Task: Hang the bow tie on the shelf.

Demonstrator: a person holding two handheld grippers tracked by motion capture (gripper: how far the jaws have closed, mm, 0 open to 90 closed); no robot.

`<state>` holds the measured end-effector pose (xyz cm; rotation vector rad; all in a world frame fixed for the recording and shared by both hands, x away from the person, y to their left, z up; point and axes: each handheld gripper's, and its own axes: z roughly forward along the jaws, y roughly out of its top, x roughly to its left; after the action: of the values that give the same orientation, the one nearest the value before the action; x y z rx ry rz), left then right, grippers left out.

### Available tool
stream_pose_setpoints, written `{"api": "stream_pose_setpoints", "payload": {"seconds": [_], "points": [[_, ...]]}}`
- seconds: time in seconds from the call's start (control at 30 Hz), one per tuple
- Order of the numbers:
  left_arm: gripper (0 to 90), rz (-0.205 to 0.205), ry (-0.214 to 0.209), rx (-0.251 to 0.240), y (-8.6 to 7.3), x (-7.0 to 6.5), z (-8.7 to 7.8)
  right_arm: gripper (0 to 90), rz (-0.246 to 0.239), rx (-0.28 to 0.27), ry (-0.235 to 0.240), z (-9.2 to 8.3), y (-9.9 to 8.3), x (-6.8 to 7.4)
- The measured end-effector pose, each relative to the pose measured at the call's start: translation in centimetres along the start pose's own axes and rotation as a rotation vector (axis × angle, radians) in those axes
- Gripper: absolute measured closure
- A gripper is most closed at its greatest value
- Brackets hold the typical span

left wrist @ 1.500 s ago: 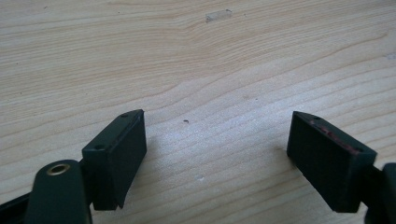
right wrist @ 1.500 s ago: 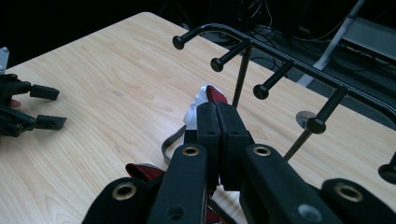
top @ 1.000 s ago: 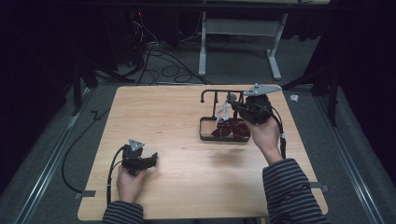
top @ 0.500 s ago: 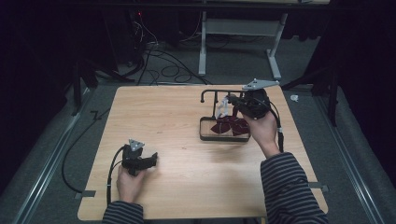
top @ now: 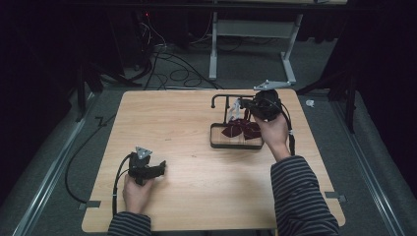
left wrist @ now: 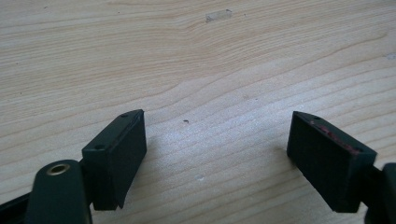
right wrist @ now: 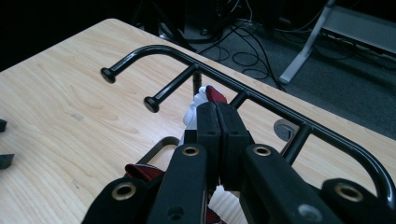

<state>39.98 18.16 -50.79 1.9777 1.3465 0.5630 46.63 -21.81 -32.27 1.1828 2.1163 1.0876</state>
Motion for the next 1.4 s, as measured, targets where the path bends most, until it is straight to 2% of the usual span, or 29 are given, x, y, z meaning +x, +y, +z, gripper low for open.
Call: {"api": "stream_pose_setpoints", "payload": {"seconds": [0.43,0.6,0.77,1.13,1.4], "points": [[20.3,0.0,0.0,-0.001,0.0,0.0,0.0,90.0,0.025,0.028,-0.035,1.5,0.1,-1.1],[20.3,0.0,0.0,-0.001,0.0,0.0,0.0,88.2,0.038,0.052,-0.02,2.0,-0.1,-1.3],[20.3,0.0,0.0,-0.001,0.0,0.0,0.0,87.0,0.035,0.05,-0.027,2.1,-0.1,-1.2],[20.3,0.001,-0.001,0.002,0.0,0.0,0.0,73.9,0.034,0.026,-0.049,1.6,0.0,-1.1],[20.3,0.001,-0.001,0.002,0.0,0.0,0.0,65.7,0.053,-0.003,-0.024,1.1,0.0,-1.2]]}}
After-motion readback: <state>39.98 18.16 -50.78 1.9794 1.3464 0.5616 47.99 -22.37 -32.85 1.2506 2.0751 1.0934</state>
